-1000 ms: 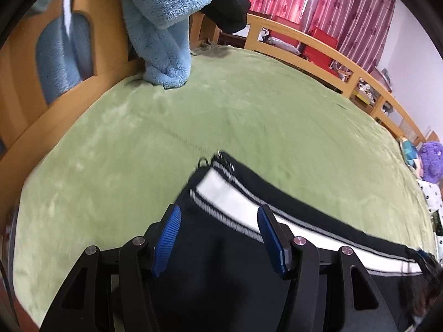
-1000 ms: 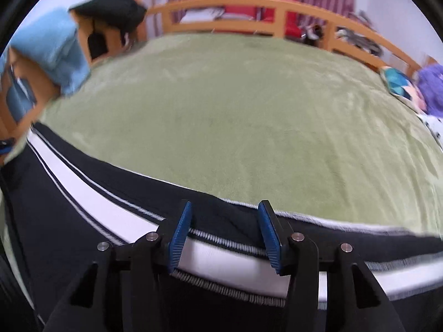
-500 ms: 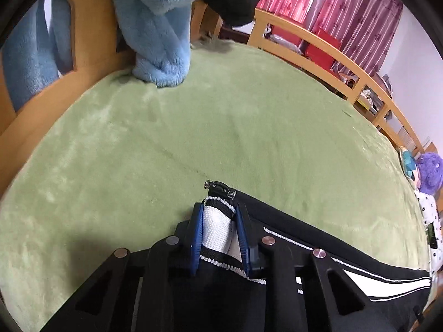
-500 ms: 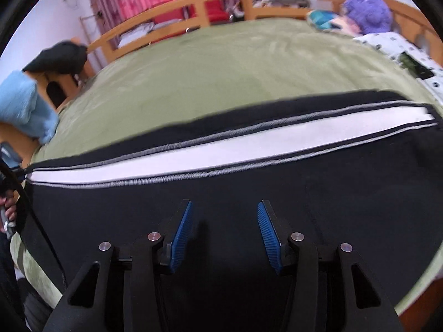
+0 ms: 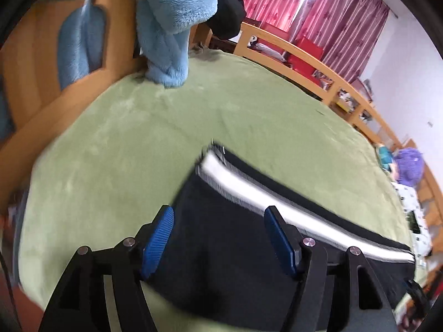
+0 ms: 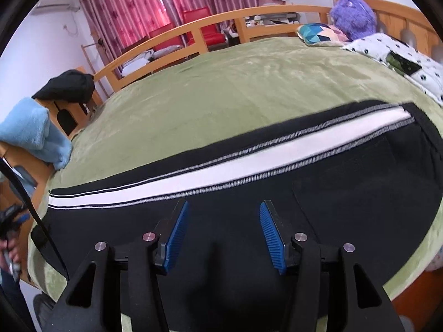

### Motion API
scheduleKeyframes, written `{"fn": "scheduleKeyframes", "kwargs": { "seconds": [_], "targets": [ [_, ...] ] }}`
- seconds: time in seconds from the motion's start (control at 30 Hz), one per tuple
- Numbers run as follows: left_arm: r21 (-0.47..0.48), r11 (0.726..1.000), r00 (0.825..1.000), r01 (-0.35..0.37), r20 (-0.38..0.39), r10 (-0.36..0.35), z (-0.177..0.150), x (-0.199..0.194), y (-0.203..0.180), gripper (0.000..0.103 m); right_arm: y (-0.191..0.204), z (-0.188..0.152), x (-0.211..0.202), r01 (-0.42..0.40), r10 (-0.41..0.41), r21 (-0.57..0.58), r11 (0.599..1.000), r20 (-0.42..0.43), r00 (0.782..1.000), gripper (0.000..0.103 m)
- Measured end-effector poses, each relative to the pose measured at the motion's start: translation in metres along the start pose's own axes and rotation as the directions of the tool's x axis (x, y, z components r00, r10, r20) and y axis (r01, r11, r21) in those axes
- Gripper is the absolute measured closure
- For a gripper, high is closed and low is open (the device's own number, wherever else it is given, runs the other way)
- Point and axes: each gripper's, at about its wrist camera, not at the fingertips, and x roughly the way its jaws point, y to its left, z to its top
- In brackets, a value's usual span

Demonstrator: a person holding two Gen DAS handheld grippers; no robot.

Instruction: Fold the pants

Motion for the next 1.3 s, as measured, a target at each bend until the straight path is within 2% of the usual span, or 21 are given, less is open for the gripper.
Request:
{"fn": "scheduleKeyframes", "kwargs": {
  "seconds": [0.07, 0.17, 0.3, 0.37, 0.47, 0.5, 0.53, 0.6, 0.67, 0.77, 0.87, 0.93, 0.97, 1.0, 1.03, 1.17, 1.23, 1.3],
  "targets": [
    [-0.027, 1.0, 1.0, 0.004, -0.016, -0.004, -0.023, -0.012, 0.01, 0.037, -0.001, -0.009, -0.001, -0.005, 0.005, 0.014, 1.0, -0.007, 1.0, 0.05],
    [-0.056, 0.998, 1.0, -0.021, -0.005, 0.02, -0.041, -0.015, 0.023, 0.039, -0.001, -0.021, -0.003, -0.003, 0.004, 0.016, 1.0, -0.029, 1.0, 0.05],
    [-0.107, 0.994, 1.0, -0.015, -0.013, 0.014, -0.043, 0.001, 0.036, 0.043, -0.003, -0.033, -0.012, -0.005, 0.006, 0.046, 0.999, -0.025, 1.0, 0.05],
    [-0.159, 0.987, 1.0, -0.022, -0.025, 0.018, -0.042, 0.014, 0.044, 0.054, -0.004, -0.036, -0.018, -0.004, 0.005, 0.049, 0.999, -0.021, 1.0, 0.05],
    [-0.245, 0.969, 0.999, 0.018, -0.039, -0.028, -0.041, 0.034, 0.057, 0.084, -0.003, -0.04, -0.029, 0.024, -0.024, 0.039, 0.999, -0.009, 1.0, 0.05],
    [-0.258, 0.966, 0.998, 0.026, -0.051, -0.041, -0.039, 0.04, 0.059, 0.098, -0.003, -0.041, -0.031, 0.026, -0.026, 0.04, 0.999, -0.007, 1.0, 0.05],
    [-0.271, 0.963, 0.996, 0.005, -0.083, -0.028, -0.037, 0.043, 0.061, 0.097, -0.004, -0.043, -0.035, 0.032, -0.032, 0.045, 0.998, -0.004, 0.999, 0.05],
    [-0.334, 0.941, 0.997, 0.059, -0.031, -0.074, -0.037, 0.027, 0.072, 0.098, -0.005, -0.047, -0.041, 0.045, -0.046, 0.056, 0.997, -0.001, 0.999, 0.05],
    [-0.317, 0.946, 0.996, 0.072, -0.022, -0.083, -0.036, 0.014, 0.074, 0.098, -0.008, -0.049, -0.049, 0.065, -0.066, 0.071, 0.995, 0.009, 0.998, 0.05],
    [-0.29, 0.957, 0.998, 0.019, -0.05, -0.035, -0.045, 0.014, 0.072, 0.098, -0.013, -0.051, -0.062, 0.068, -0.073, 0.094, 0.993, 0.05, 0.996, 0.049],
    [-0.267, 0.963, 0.997, -0.019, -0.081, -0.003, -0.053, 0.026, 0.073, 0.095, -0.02, -0.053, -0.063, 0.084, -0.088, 0.101, 0.991, 0.039, 0.995, 0.048],
    [-0.294, 0.955, 0.994, -0.03, -0.107, -0.002, -0.055, 0.032, 0.078, 0.084, -0.025, -0.056, -0.063, 0.107, -0.11, 0.106, 0.989, 0.021, 0.994, 0.048],
    [-0.302, 0.951, 0.992, -0.059, -0.127, 0.022, -0.056, 0.033, 0.08, 0.076, -0.029, -0.058, -0.064, 0.106, -0.109, 0.113, 0.988, 0.018, 0.994, 0.047],
    [-0.307, 0.948, 0.989, -0.091, -0.137, 0.05, -0.056, 0.033, 0.081, 0.054, -0.034, -0.059, -0.064, 0.109, -0.111, 0.123, 0.986, 0.014, 0.994, 0.045],
    [-0.311, 0.946, 0.991, -0.092, -0.123, 0.056, -0.057, 0.031, 0.082, 0.049, -0.037, -0.06, -0.064, 0.112, -0.114, 0.133, 0.985, 0.011, 0.993, 0.041],
    [-0.327, 0.944, 0.995, -0.054, -0.092, 0.025, -0.058, 0.036, 0.079, 0.04, -0.056, -0.063, -0.058, 0.114, -0.115, 0.198, 0.974, -0.006, 0.993, 0.04],
    [-0.339, 0.938, 0.994, -0.077, -0.097, 0.046, -0.059, 0.045, 0.077, 0.04, -0.063, -0.068, -0.05, 0.118, -0.117, 0.209, 0.971, -0.018, 0.993, 0.039],
    [-0.345, 0.935, 0.995, -0.083, -0.086, 0.056, -0.055, 0.051, 0.072, 0.041, -0.066, -0.072, -0.033, 0.172, -0.165, 0.183, 0.968, -0.055, 0.985, 0.039]
  ]
}}
